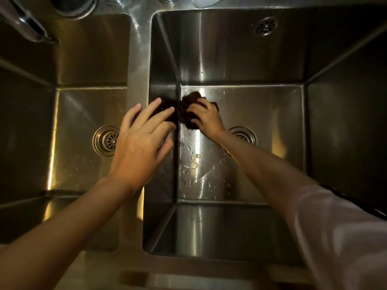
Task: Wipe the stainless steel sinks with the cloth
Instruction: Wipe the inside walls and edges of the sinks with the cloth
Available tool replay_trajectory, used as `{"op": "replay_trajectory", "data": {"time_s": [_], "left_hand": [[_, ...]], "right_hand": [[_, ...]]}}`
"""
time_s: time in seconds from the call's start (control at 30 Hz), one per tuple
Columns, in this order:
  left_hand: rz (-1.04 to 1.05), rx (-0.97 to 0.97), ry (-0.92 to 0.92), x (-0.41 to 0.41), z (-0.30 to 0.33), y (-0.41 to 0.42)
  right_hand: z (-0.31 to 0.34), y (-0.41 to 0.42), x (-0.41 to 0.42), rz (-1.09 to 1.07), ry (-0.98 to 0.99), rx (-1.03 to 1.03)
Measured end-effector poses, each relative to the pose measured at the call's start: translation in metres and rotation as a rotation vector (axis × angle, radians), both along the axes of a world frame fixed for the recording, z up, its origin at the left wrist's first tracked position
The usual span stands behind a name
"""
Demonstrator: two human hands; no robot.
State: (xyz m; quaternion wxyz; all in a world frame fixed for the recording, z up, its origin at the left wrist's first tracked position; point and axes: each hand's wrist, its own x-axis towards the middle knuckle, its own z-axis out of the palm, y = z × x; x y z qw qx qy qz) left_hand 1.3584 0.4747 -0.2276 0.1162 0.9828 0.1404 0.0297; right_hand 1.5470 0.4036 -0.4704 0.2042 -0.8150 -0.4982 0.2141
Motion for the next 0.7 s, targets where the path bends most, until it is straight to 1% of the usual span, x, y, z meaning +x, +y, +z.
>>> {"op": "replay_trajectory", "data": {"time_s": [0.13,0.2,0.3,0.43,0.53,0.6,0.7], "left_hand": [[-0.002,-0.001,0.009,0.001,0.001,-0.001],[-0.004,-0.004,0.0,0.001,0.001,0.0],[0.001,-0.006,0.005,0.001,0.001,0.0],[-0.012,0.003,0.02,0.0,0.001,0.001],[-0.016,0.011,0.01,0.0,0.0,0.001],[-0.014,0.014,0.003,0.0,-0.001,0.001],[-0.006,0.002,0.004,0.001,0.0,0.0]], "right_hand": [[-0.01,-0.059,-0.013,0.205,-0.065,0.015],[-0.013,-0.07,0.0,0.226,-0.107,0.019],[-0.013,-0.053,0.028,0.221,-0.13,-0.022],[-0.007,-0.027,0.066,0.077,-0.097,-0.072],[-0.003,-0.035,0.085,-0.046,-0.126,-0.117],[-0.003,-0.048,0.081,-0.14,-0.163,-0.147],[-0.002,-0.071,0.054,-0.283,-0.167,-0.198]]}}
